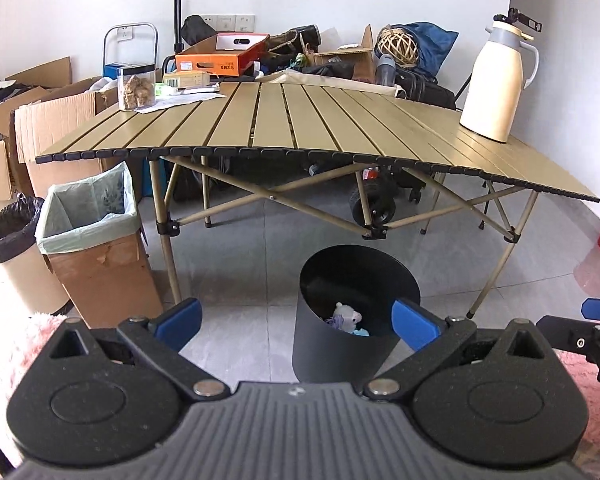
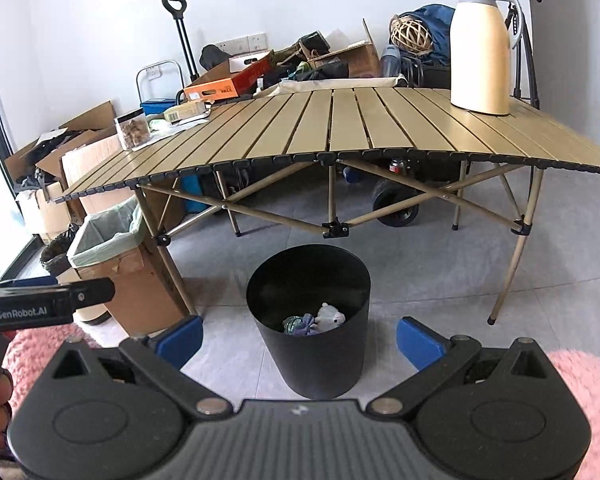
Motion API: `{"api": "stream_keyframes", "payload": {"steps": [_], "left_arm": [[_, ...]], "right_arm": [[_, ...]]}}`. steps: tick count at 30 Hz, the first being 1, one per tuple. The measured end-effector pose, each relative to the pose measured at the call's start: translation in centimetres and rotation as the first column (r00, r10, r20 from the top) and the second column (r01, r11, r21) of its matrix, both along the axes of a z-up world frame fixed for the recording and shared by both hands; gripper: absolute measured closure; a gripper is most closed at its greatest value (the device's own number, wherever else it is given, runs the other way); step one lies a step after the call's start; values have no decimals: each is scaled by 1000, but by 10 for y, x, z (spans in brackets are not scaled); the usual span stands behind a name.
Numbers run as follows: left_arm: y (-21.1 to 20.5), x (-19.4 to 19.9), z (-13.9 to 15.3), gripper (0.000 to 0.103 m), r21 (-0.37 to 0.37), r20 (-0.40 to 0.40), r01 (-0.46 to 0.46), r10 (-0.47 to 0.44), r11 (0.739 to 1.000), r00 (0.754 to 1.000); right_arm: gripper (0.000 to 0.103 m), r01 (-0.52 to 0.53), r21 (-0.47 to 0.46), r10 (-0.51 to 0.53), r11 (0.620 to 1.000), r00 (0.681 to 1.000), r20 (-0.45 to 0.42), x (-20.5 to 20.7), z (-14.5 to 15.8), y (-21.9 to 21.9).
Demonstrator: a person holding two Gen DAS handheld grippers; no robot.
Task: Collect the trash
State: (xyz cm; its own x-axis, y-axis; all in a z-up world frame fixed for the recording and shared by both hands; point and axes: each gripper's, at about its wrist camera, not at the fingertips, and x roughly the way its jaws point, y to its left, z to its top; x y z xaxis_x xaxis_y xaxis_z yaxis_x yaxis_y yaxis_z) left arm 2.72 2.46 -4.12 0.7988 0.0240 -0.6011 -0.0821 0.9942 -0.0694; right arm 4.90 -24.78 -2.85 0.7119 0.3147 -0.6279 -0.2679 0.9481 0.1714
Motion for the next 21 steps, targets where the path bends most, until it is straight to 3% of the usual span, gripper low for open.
{"api": "stream_keyframes", "payload": {"steps": [21], "left_arm": [[-7,-8,5,0,9,24,16,-16,1000,1000]], "right_arm": [[0,16,0,-16,1000,1000,13,-6,5,-5]]}}
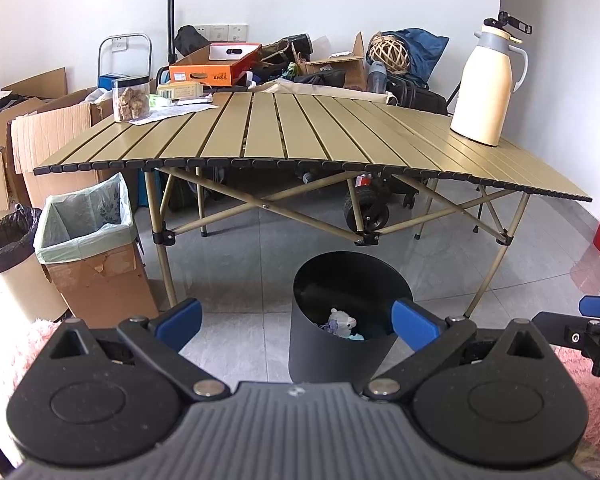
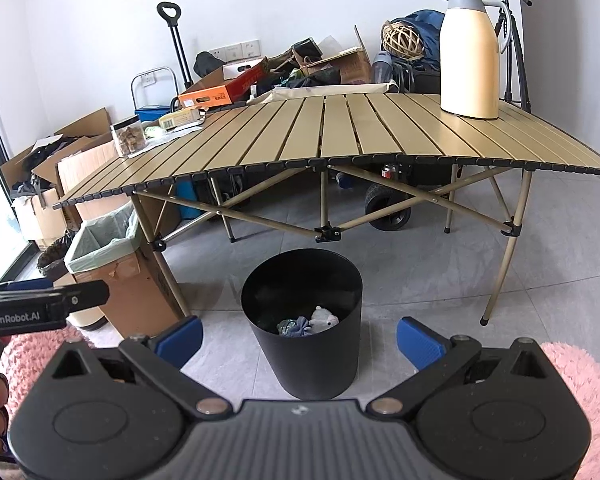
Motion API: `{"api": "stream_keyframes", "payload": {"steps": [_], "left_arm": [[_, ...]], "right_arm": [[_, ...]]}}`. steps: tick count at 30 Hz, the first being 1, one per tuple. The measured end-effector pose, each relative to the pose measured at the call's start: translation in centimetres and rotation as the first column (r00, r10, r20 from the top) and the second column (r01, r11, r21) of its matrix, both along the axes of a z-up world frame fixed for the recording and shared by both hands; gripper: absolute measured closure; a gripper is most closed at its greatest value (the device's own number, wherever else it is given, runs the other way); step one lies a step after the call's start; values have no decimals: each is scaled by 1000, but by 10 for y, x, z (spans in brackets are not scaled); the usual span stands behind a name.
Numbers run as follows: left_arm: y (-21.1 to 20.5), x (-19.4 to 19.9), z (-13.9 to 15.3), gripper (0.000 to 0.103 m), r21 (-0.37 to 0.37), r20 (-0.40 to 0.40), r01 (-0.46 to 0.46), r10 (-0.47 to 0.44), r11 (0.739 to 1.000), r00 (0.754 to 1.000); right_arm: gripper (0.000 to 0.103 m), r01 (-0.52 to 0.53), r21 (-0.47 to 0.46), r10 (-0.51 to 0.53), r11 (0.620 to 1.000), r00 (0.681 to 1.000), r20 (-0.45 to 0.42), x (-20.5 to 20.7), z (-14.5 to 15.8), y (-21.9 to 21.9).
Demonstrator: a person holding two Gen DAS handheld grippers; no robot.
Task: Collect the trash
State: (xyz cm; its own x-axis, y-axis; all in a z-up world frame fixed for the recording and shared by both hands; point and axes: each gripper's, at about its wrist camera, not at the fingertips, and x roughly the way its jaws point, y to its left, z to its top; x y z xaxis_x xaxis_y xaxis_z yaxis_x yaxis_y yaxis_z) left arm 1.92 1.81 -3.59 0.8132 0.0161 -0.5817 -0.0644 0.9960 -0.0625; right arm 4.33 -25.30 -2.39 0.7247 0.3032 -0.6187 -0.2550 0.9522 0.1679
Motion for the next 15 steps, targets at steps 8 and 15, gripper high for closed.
{"api": "stream_keyframes", "payload": {"steps": [8,15], "left_arm": [[0,0,0,0,0,2,0,0,1000,1000],[0,0,0,0,-2,4,0,0,1000,1000]], "right_arm": [[0,1,0,-1,1000,1000,1,0,1,1],[0,-2,-3,2,1000,1000,4,1,2,0]]}}
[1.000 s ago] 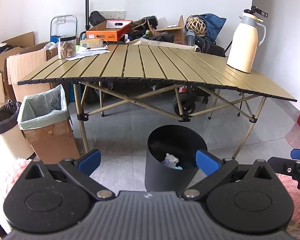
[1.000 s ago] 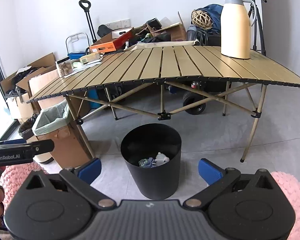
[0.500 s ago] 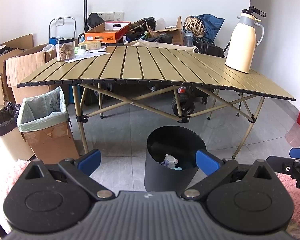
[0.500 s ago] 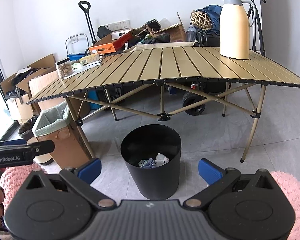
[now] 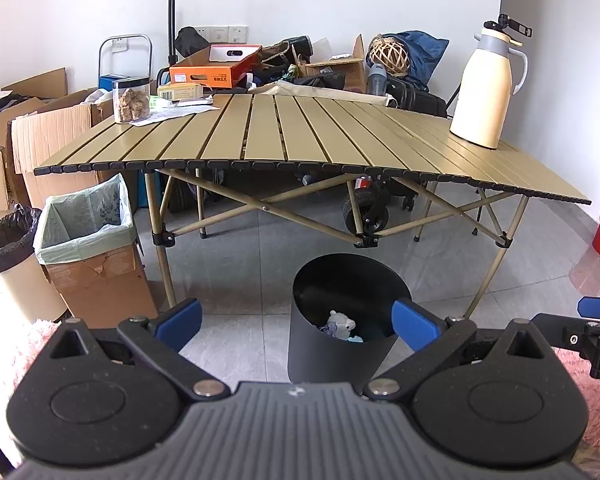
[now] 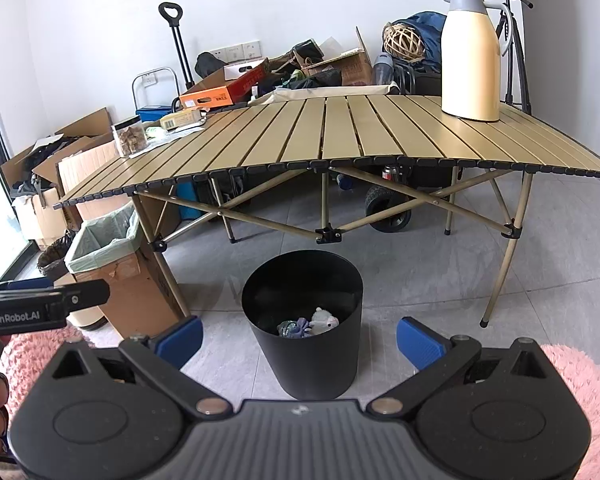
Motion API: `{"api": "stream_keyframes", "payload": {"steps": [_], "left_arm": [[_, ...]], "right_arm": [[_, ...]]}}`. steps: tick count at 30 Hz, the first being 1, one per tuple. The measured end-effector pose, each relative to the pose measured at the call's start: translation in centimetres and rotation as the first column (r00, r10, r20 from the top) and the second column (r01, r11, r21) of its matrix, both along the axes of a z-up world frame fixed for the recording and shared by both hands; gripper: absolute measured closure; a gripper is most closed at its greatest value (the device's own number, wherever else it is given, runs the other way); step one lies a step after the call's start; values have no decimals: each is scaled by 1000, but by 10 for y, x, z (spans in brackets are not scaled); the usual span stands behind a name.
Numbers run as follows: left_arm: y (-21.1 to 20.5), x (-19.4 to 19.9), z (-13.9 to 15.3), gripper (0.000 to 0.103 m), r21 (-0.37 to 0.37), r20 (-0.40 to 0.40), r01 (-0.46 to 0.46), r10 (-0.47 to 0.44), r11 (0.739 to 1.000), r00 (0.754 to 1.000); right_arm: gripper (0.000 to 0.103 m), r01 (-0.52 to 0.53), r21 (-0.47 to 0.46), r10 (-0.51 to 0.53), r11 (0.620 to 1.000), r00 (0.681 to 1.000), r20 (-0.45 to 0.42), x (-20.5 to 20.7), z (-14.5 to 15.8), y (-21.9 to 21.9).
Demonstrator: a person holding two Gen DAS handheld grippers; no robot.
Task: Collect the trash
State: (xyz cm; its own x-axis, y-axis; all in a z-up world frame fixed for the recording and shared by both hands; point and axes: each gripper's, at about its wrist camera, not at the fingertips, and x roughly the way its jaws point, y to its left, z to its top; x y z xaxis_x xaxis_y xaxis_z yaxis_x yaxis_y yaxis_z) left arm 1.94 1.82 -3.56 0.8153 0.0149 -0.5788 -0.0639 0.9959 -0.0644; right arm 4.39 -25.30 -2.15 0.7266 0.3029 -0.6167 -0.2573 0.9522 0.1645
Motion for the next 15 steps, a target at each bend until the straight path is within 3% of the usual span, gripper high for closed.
{"api": "stream_keyframes", "payload": {"steps": [15], "left_arm": [[-1,1,6,0,-1,9,5,-5,1000,1000]], "right_arm": [[0,-4,-7,4,1000,1000,11,0,2,2]]}}
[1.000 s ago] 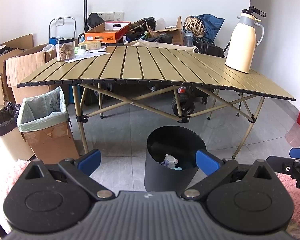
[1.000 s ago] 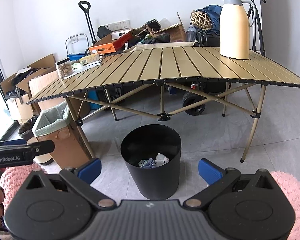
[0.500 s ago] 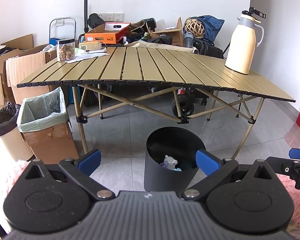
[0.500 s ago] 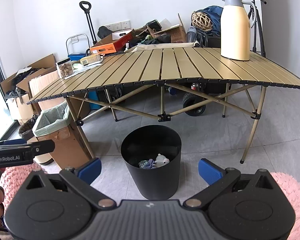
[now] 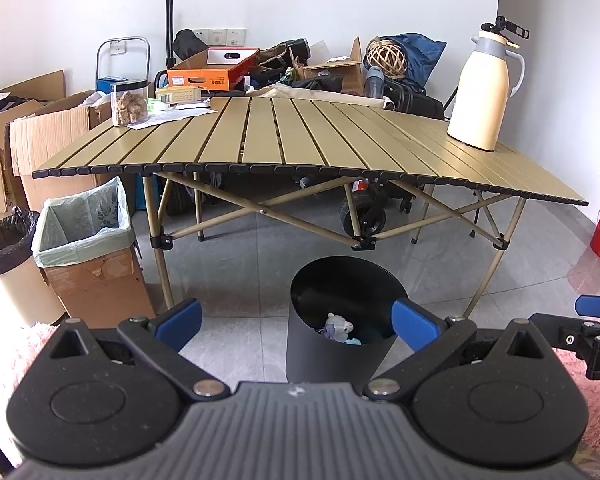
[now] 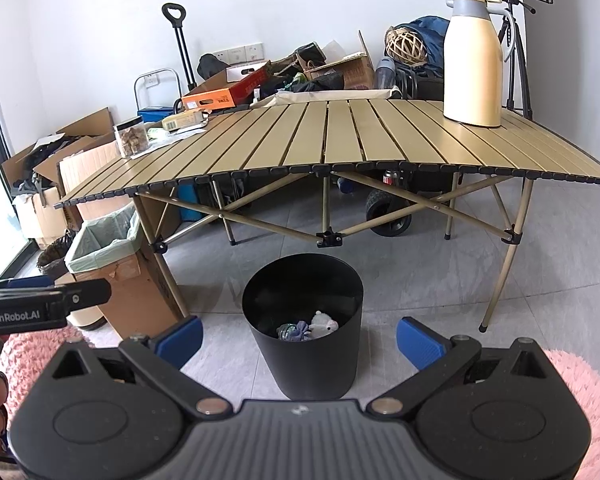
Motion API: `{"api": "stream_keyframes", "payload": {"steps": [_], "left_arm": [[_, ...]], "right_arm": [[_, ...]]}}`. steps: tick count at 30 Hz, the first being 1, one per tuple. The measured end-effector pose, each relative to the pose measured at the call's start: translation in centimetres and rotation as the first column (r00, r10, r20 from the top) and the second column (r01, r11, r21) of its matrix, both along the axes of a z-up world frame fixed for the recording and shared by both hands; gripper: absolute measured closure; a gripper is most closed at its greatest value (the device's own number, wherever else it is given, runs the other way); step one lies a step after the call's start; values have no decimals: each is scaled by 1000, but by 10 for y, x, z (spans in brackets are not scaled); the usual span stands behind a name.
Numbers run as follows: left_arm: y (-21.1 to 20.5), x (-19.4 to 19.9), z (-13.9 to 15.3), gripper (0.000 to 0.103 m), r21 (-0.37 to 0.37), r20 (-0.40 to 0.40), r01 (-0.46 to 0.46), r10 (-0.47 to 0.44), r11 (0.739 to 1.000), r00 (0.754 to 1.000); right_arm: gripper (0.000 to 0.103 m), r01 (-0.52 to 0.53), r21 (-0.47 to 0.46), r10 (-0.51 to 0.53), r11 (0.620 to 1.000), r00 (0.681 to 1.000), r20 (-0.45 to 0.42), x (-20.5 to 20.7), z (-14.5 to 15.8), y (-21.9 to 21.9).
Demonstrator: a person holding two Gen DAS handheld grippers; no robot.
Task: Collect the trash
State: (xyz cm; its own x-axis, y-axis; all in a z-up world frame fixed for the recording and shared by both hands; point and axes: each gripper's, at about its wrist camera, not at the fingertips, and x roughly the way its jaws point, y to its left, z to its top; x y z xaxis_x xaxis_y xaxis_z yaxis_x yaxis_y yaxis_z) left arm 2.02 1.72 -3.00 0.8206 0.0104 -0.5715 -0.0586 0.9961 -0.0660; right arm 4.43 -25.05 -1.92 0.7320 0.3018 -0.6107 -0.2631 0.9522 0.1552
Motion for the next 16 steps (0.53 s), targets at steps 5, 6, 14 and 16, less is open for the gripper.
{"api": "stream_keyframes", "payload": {"steps": [5,6,14,16], "left_arm": [[-1,0,1,0,-1,4,2,-2,1000,1000],[-2,0,1,0,-1,5,1,-1,1000,1000],[1,0,0,0,-13,5,2,-2,1000,1000],[1,1,-2,0,-17,0,2,-2,1000,1000]], "right_arm": [[0,0,-1,0,1000,1000,0,0,0,0],[0,0,-1,0,1000,1000,0,0,0,1],[0,-5,-1,5,1000,1000,-5,1,0,2],[0,-7,2,7,1000,1000,-10,2,-2,2]]}}
